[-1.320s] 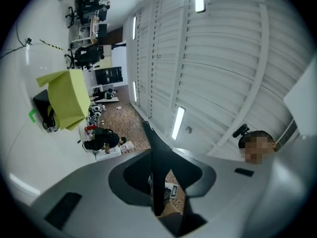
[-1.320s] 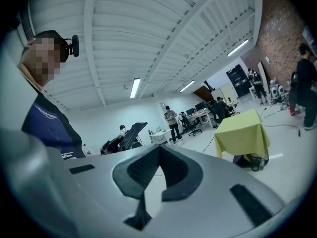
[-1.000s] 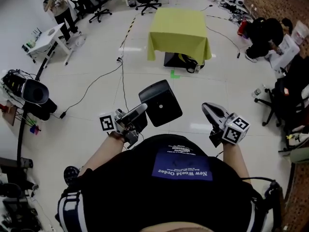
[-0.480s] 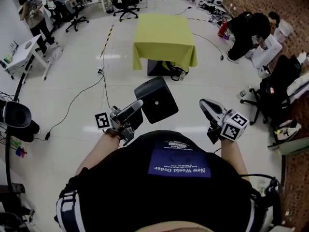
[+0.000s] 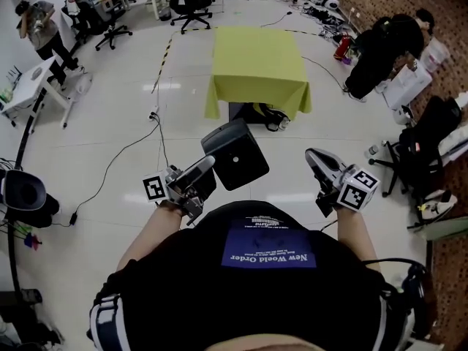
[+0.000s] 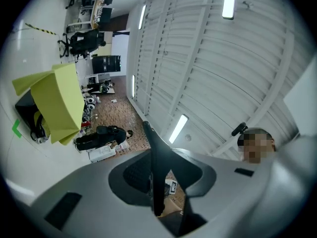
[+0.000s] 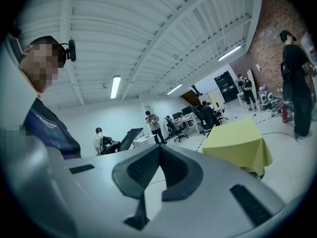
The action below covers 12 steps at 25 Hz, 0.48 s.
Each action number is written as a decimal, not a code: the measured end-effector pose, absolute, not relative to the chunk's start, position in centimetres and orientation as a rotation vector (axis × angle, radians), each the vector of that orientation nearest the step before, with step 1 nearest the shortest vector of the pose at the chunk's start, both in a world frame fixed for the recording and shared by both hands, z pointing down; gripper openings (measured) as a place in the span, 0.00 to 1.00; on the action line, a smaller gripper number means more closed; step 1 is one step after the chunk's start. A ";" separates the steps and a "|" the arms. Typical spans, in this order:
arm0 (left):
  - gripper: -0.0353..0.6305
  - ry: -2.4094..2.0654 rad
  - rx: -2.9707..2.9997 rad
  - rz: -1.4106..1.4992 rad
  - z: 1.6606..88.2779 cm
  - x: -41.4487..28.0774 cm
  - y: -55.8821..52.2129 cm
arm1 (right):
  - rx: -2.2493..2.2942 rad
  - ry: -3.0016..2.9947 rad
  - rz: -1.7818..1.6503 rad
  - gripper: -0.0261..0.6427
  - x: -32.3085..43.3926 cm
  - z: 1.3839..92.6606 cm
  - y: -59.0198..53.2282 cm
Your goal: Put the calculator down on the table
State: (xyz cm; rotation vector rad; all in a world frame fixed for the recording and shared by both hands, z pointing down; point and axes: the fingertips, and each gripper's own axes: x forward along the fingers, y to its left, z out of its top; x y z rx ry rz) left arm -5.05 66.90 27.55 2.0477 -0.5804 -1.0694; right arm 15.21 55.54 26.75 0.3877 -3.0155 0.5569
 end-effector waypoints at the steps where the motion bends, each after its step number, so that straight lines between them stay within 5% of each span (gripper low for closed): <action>1: 0.24 -0.585 2.041 -1.069 27.8 -5.5 66.2 | 0.383 -3.013 0.563 0.02 14.7 26.8 54.5; 12: 0.24 -0.735 2.028 -1.061 27.8 -5.5 52.1 | 0.190 -3.075 0.633 0.02 12.7 26.4 38.1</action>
